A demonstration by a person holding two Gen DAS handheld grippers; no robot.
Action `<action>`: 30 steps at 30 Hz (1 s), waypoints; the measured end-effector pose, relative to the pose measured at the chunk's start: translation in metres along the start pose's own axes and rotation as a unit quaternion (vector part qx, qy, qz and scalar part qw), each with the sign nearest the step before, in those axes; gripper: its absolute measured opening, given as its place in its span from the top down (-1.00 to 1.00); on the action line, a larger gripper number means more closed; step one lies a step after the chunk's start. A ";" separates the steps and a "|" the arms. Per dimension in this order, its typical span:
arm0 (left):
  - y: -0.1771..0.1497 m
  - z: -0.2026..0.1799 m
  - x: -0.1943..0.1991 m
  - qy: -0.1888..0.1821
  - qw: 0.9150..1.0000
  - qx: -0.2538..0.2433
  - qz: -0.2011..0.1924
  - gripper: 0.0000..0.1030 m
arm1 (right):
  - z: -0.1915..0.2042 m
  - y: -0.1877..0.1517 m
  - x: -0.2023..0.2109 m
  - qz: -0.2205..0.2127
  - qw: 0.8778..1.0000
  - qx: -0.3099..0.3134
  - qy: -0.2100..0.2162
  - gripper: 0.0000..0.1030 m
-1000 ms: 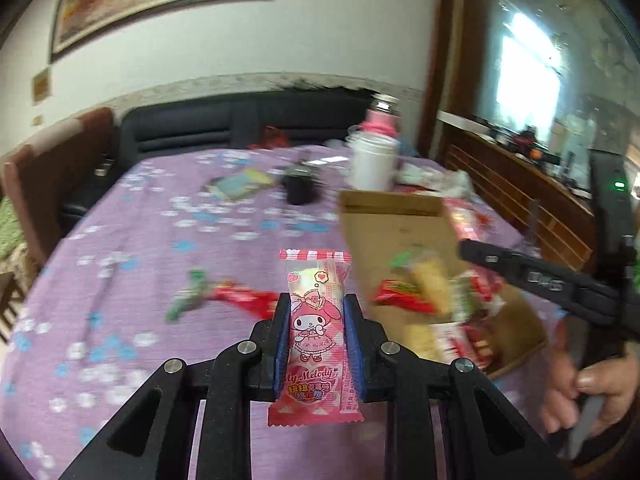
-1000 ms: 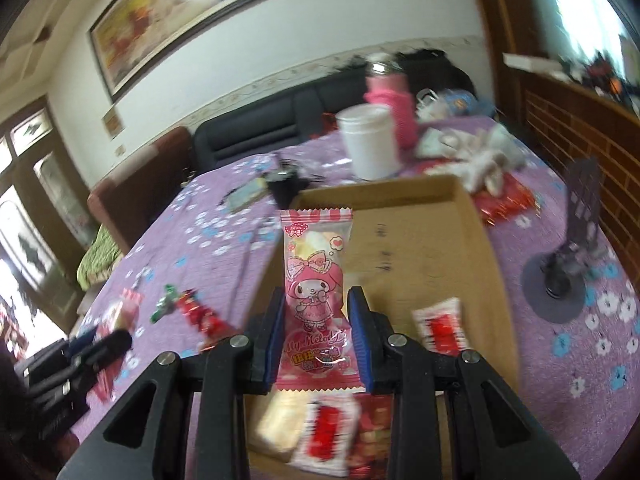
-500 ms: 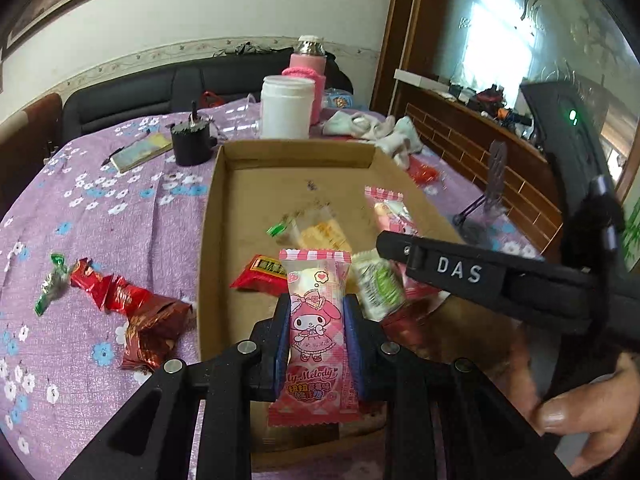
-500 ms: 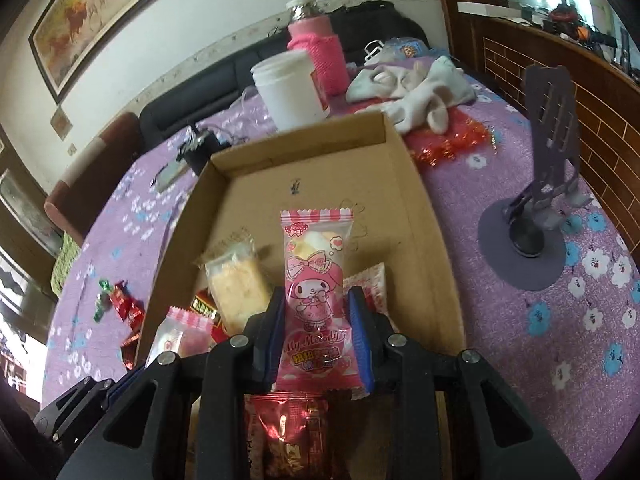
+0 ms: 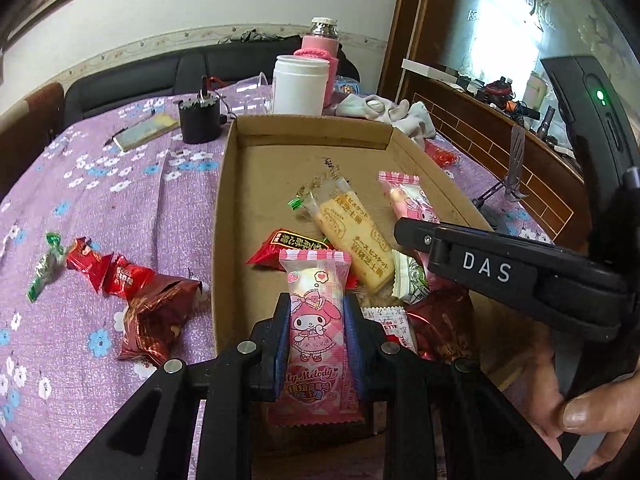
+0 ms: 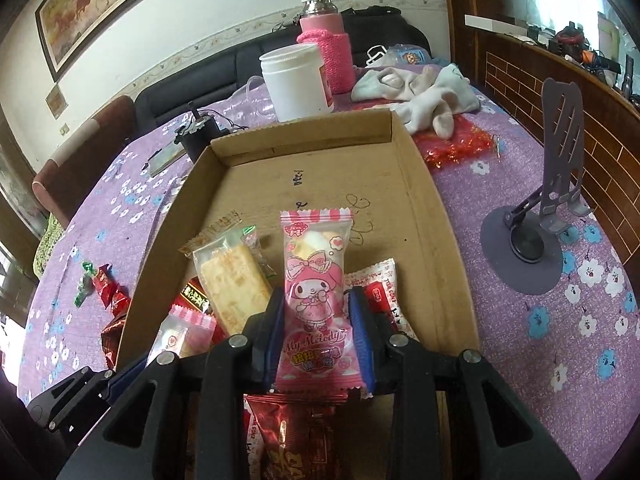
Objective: Organize snacks
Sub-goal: 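Carry both pink My Melody packets over the cardboard tray, then lower both pink packets into the tray and open both grippers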
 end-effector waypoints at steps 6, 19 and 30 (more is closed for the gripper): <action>0.000 -0.005 0.003 0.015 1.000 -0.023 -0.014 0.52 | 0.001 0.000 0.002 -0.004 1.000 0.001 -0.001 0.38; 0.002 -0.005 0.005 0.022 0.999 -0.028 -0.021 0.48 | 0.001 0.003 0.009 -0.015 1.000 -0.005 0.003 0.34; 0.004 -0.008 0.010 0.027 0.998 -0.038 -0.036 0.14 | 0.000 0.005 0.012 -0.020 1.000 -0.009 0.004 0.34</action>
Point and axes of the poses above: each gripper's, at about its wrist camera, not at the fingertips, and x roughly against the way its jaws point, z to its left, y to its top, the point moved 8 cm from there along -x, roughly the way its jaws point
